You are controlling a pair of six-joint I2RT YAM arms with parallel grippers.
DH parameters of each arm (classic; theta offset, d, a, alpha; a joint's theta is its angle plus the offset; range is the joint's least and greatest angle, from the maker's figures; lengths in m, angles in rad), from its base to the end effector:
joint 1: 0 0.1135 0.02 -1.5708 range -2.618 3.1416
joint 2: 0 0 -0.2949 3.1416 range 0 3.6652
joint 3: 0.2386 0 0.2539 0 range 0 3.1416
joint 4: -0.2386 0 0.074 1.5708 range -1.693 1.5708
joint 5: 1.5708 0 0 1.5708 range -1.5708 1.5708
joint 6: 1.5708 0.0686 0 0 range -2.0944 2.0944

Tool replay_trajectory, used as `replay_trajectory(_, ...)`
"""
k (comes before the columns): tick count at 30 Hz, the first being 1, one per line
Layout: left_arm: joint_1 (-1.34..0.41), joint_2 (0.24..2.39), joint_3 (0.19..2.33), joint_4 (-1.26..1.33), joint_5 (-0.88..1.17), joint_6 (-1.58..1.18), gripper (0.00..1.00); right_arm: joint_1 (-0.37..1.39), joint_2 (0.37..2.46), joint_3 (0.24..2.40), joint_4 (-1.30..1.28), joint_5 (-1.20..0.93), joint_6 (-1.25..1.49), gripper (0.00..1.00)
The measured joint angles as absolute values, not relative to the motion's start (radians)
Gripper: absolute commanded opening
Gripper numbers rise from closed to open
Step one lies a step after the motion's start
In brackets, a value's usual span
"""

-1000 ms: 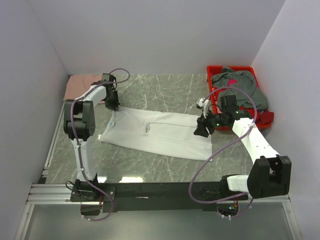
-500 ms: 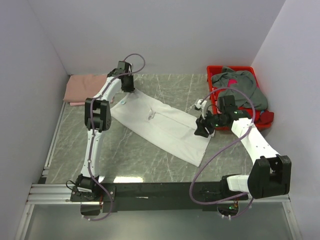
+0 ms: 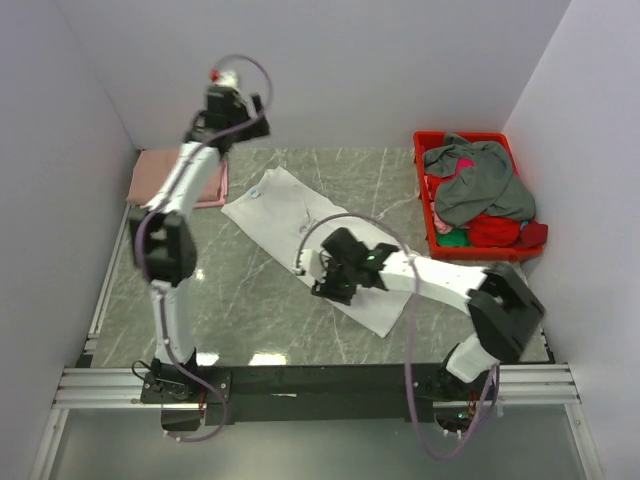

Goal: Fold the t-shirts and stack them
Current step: Fold the tshirt

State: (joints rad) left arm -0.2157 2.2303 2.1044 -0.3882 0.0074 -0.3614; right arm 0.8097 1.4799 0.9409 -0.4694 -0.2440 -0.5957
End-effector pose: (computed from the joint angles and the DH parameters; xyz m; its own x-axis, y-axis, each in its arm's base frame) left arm 0.5637 -0.1240 0.3050 -0.5272 -0.2464 -0.8132 0.0363 0.9496 -0.3113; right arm 0.2023 0.2364 0.2131 -0.0389 -0.8302 -0.5560 -0.9825 0.1331 -0.1300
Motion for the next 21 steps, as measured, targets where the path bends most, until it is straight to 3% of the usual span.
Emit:
replay_trajectory(8, 0.007, 1.664, 1.924, -0.328, -0.048, -0.365, 0.98, 0.934, 1.711, 1.062, -0.372, -0.026, -0.436, 0.59)
replay_trajectory(15, 0.036, 1.222, 1.286, -0.299, -0.043, -0.411, 0.99, 0.934, 1.808, 1.2, -0.359, 0.012, -0.374, 0.57)
replay_trajectory(21, 0.089, 0.947, 0.921, -0.371, -0.039, -0.493, 0.99, 0.939, 1.888, 1.212, -0.369, 0.022, -0.332, 0.51)
